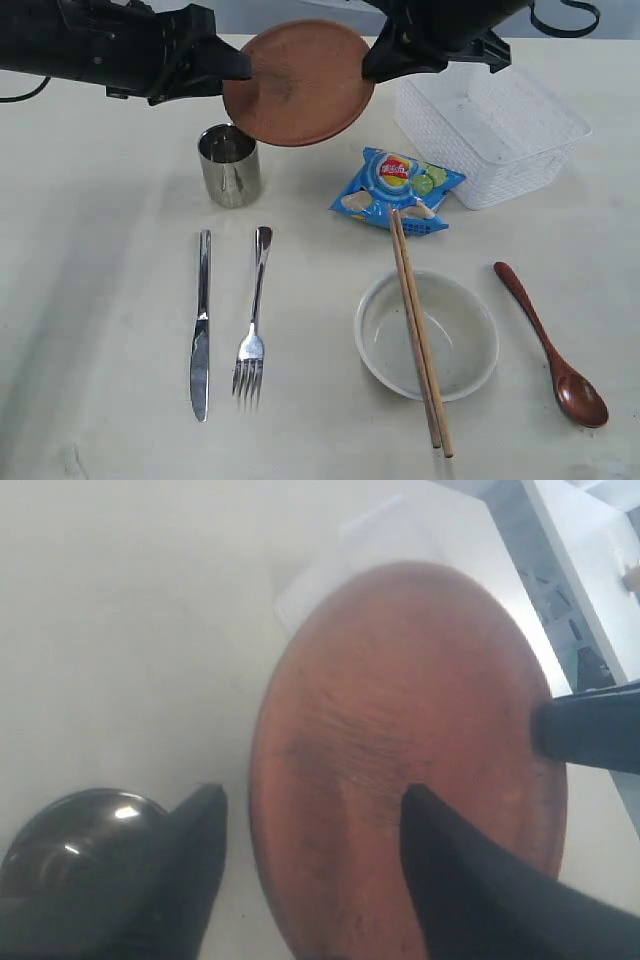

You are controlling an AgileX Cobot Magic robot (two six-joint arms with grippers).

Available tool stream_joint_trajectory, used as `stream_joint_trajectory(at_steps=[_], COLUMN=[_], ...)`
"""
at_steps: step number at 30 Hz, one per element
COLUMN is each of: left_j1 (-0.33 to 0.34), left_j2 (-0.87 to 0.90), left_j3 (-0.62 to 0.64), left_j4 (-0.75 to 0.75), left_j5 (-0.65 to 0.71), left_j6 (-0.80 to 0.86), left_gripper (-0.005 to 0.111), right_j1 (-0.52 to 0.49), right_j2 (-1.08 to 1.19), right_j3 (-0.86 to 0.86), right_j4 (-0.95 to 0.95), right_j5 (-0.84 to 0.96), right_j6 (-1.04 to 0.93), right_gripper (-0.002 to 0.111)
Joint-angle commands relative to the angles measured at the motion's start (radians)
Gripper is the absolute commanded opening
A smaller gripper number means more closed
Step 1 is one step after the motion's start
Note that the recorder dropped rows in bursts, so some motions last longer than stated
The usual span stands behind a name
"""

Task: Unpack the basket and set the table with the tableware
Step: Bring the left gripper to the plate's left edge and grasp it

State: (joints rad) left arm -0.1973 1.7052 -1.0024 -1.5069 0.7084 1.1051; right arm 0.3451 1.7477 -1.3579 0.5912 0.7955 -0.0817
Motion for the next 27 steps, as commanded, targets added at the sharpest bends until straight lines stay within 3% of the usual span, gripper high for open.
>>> stream_joint_trajectory(at_steps=[1, 10, 16, 24, 25, 27], left_j1=[-0.007, -0.007, -0.007, -0.007, -0.007, -0.007], left_j2=[-0.004, 0.001, 0.046, 0.052, 0.052, 0.052], left_j3=[0.005, 0.005, 0.005, 0.005, 0.005, 0.005], left_j4=[-0.016, -0.019, -0.061, -0.098, -0.098, -0.098], left_j5=[-0.010, 0.020, 0.112, 0.110, 0.112, 0.114], left_j6=[-0.006, -0.006, -0.006, -0.006, -0.006, -0.006], left_gripper=[0.059, 0.059, 0.057, 0.056, 0.055, 0.039], right_j1=[-0.006, -0.006, -0.006, -0.006, -0.006, -0.006], right_j2=[-0.009, -0.009, -0.008, -0.003, -0.001, 0.004], right_j3=[-0.001, -0.001, -0.001, -0.001, -0.001, -0.001], right_j4=[0.036, 0.079, 0.111, 0.099, 0.099, 0.099], right_j5=[-0.001, -0.003, -0.002, -0.009, -0.009, -0.005], right_j6=[-0.019, -0.048, -0.066, -0.070, -0.070, -0.070], right_gripper=[0.000, 0.000, 0.000, 0.000, 0.000, 0.000])
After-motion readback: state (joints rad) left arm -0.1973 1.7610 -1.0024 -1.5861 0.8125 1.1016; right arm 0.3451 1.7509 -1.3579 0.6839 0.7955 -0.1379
